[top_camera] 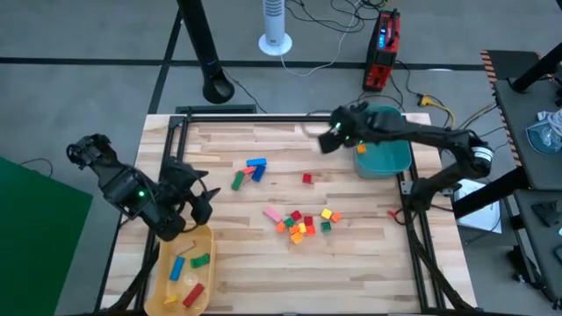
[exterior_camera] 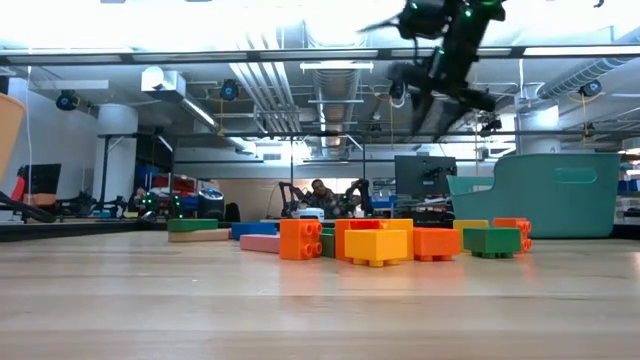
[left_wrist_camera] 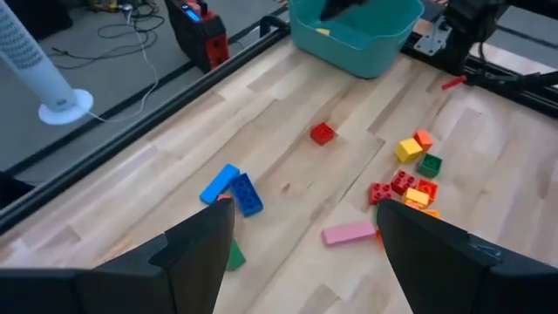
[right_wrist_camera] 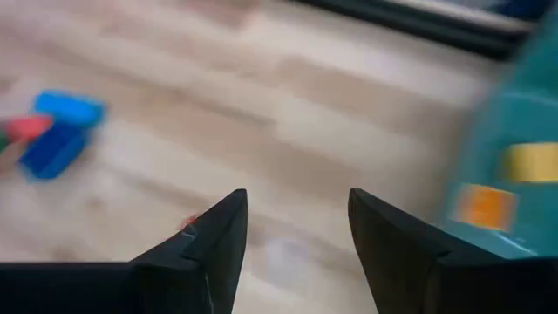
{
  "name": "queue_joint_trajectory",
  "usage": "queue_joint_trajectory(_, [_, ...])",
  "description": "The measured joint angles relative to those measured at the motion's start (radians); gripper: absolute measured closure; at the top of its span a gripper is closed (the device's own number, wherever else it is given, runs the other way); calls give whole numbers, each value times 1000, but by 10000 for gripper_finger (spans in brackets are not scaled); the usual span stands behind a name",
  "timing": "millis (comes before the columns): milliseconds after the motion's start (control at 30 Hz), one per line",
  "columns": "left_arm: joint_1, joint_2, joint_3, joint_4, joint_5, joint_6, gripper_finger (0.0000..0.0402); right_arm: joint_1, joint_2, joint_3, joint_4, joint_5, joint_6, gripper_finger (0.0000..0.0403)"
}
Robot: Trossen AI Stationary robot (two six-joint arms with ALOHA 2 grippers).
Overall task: Sort blocks
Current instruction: Put the red 4-stud game piece into the green bin
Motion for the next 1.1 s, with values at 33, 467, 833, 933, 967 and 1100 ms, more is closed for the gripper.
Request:
queue_joint_trajectory(33, [5, -1, 0, 3, 0, 11, 132, 35, 16, 0, 29, -1, 2, 213])
queue_joint_trajectory(467, [20, -2, 0, 44, 0, 89, 132, 202, 308, 0, 158, -258, -700, 178])
queue_joint_trajectory(833, [20, -2, 0, 50, 0, 91, 132, 167, 468, 25, 194, -257, -760, 144])
queue_joint_trajectory(933, [20, -2, 0, 49, -1, 91, 132, 161, 488, 32, 214, -251, -759, 144])
queue_joint_trajectory(967, [20, -2, 0, 50, -2, 91, 132, 160, 497, 34, 219, -251, -757, 146])
queue_joint_trajectory(1100, [20, -2, 0, 51, -20, 91, 132, 147, 507, 48, 224, -242, -760, 160])
